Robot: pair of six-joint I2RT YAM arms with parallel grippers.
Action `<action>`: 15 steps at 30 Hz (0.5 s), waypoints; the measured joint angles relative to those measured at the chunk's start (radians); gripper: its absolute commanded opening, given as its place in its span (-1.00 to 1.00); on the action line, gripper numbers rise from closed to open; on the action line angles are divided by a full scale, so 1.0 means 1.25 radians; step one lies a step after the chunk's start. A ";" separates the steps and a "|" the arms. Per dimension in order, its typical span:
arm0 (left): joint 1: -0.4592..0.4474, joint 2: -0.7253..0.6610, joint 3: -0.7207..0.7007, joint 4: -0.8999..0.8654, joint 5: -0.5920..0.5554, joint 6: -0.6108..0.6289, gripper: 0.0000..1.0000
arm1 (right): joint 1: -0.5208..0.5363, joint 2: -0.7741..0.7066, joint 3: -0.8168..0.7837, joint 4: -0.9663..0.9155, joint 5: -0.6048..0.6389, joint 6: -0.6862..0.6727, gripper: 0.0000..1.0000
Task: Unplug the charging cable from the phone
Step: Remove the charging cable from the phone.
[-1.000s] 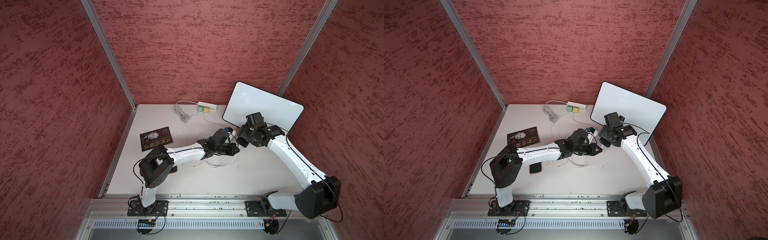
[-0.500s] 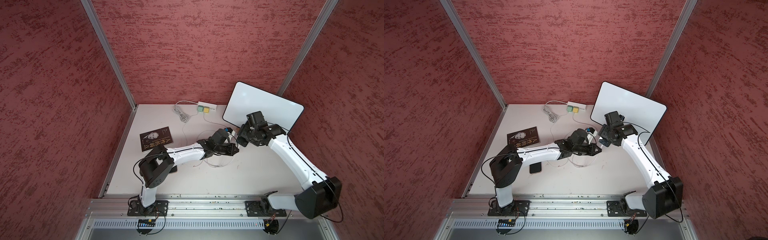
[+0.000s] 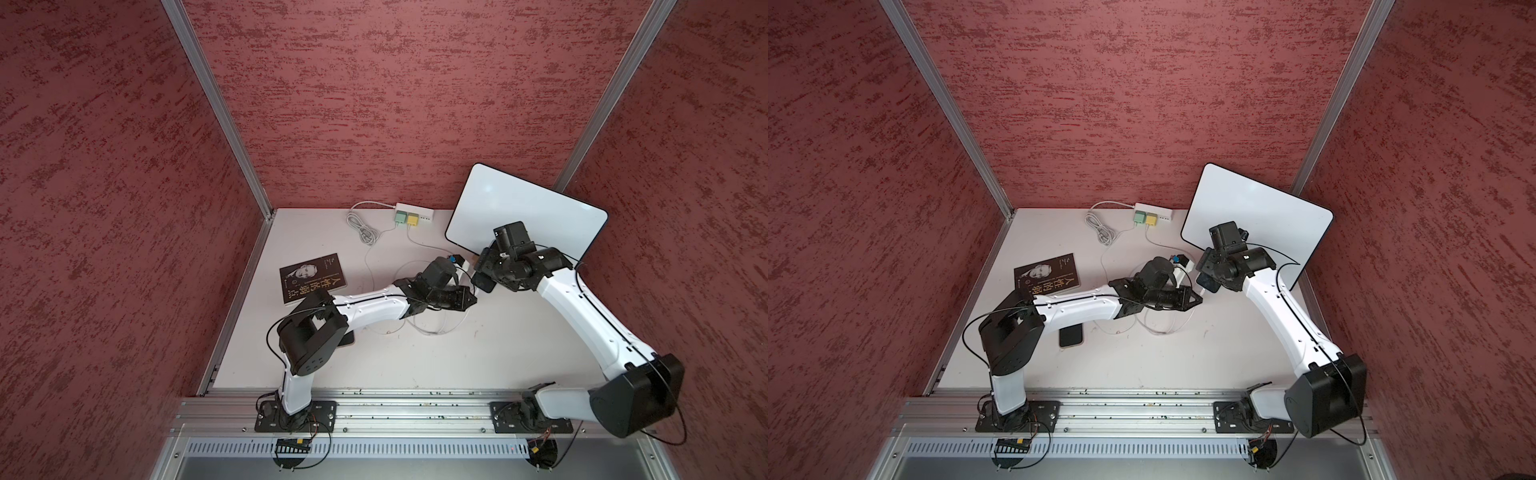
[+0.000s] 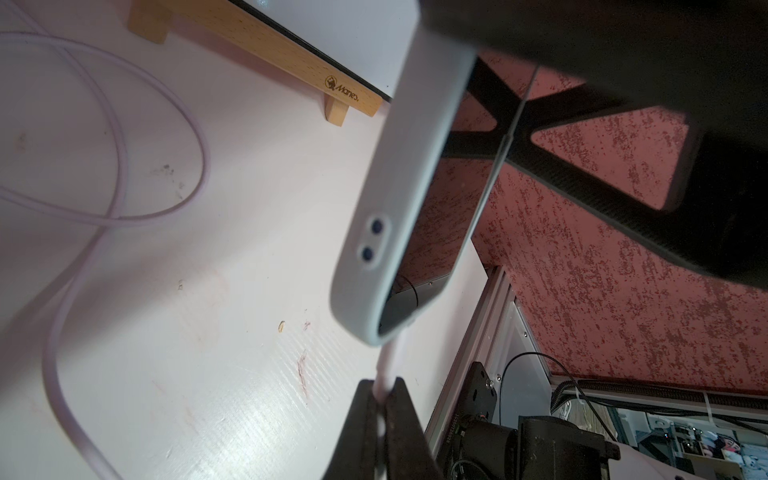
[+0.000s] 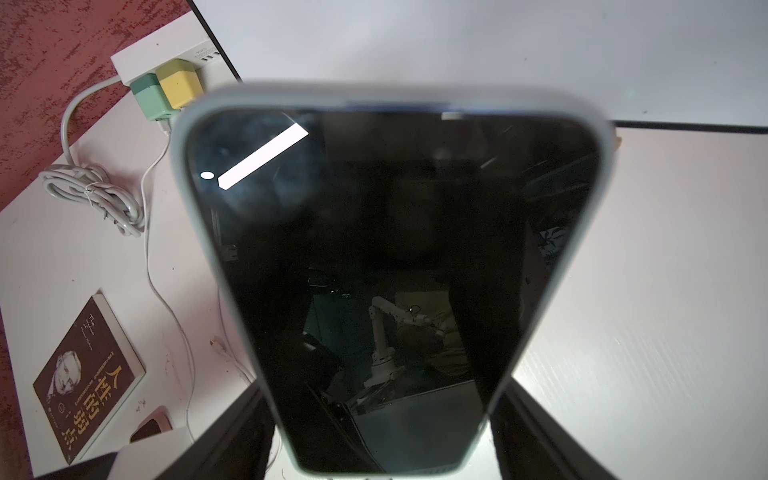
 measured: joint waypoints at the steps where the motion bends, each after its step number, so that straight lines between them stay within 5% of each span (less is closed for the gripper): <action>1: 0.000 0.000 0.000 0.000 0.000 0.000 -0.81 | 0.000 0.001 0.000 0.000 0.000 0.000 -0.43; 15: -0.006 -0.016 -0.002 -0.035 -0.027 0.021 -0.80 | -0.001 0.038 0.017 0.002 -0.001 -0.009 -0.44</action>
